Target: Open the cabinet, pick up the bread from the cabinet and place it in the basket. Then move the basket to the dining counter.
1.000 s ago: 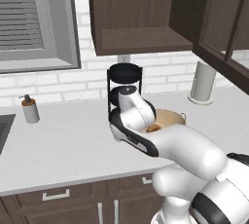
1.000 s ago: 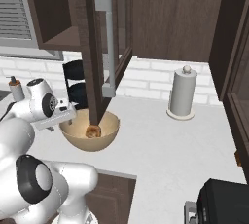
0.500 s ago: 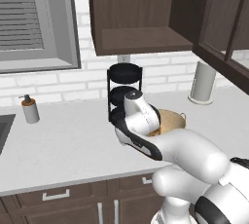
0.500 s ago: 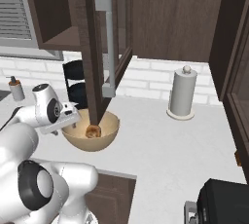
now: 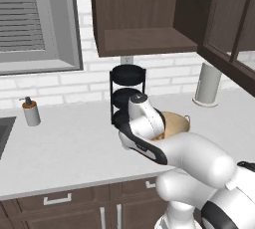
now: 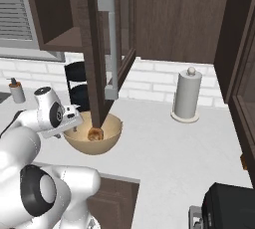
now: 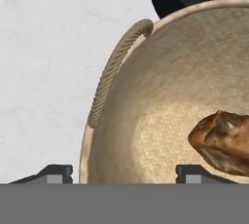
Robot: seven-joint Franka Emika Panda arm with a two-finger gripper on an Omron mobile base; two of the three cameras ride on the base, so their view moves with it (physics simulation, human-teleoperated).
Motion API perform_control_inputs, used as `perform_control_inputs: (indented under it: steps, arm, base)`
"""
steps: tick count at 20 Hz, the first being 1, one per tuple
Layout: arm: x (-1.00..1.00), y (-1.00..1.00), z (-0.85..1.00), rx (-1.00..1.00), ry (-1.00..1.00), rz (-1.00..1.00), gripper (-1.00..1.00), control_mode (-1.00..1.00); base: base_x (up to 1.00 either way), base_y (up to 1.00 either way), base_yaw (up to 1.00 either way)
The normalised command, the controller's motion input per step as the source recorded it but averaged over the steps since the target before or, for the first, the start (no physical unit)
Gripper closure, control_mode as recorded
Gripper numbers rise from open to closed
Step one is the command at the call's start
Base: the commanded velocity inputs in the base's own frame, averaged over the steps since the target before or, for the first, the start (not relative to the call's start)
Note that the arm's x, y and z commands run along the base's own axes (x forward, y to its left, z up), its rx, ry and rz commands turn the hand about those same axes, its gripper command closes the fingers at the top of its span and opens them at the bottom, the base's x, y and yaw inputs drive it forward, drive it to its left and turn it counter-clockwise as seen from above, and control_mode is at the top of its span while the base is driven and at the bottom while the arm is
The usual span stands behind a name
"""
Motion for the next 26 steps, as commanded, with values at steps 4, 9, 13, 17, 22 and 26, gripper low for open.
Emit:
perform_control_inputs:
  steps: [4,9,13,17,22,26]
  arm:
    - [0.0,0.0,-0.12,0.01,0.0,0.04,1.0,-1.0]
    - [0.0,0.0,-0.11,0.01,0.01,0.05,1.0,-1.0]
    - [0.0,0.0,0.0,0.0,0.0,0.01,1.0,-1.0]
    - [0.0,0.0,0.13,-0.01,0.0,0.0,1.0,-1.0]
    - [-0.09,0.0,0.56,-0.13,0.03,0.0,1.0,-1.0]
    - [-0.17,0.02,0.63,-0.22,0.14,0.0,1.0,-1.0]
  base:
    - [0.0,0.0,0.0]
    - [0.0,0.0,0.0]
    - [0.0,0.0,0.0]
    - [0.0,0.0,0.0]
    - [0.0,0.0,0.0]
    - [0.0,0.0,0.0]
